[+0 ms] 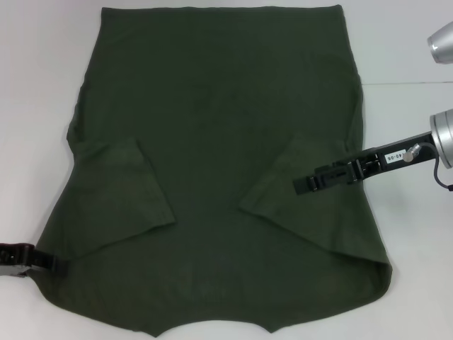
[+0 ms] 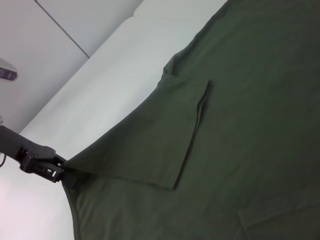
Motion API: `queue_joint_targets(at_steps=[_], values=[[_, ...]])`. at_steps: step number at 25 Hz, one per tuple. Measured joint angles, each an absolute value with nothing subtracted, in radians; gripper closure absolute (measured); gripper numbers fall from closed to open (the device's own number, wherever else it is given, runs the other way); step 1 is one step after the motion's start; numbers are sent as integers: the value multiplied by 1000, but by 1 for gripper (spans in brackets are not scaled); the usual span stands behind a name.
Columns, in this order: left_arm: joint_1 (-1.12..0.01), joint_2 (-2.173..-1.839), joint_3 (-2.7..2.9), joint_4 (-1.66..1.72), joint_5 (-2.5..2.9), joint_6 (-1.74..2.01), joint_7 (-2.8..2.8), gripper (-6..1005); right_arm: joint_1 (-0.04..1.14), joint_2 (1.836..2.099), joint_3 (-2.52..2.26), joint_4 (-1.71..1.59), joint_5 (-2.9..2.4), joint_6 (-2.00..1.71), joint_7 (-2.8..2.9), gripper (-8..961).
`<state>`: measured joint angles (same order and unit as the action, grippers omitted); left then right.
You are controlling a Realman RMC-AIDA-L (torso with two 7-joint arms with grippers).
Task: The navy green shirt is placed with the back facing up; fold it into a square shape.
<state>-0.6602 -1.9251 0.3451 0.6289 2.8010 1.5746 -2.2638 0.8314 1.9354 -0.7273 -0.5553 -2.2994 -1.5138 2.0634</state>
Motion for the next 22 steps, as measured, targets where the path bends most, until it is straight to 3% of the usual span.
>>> queue_joint_targets(at_steps=[2,8,22], values=[[-661,-1925,345,629,2801,1570,-2265,526,832,1936,-728,-555,-2299,-1513,2063,9],[-663,-1925,345,629,2801,1555,-2272,603,835,1937,-730,-555,-2299,-1505,2065,9],[-667,-1923,397,629,2803,1521,-2285,659,837,1937,-731,-555,-2299,-1501,2071,9]])
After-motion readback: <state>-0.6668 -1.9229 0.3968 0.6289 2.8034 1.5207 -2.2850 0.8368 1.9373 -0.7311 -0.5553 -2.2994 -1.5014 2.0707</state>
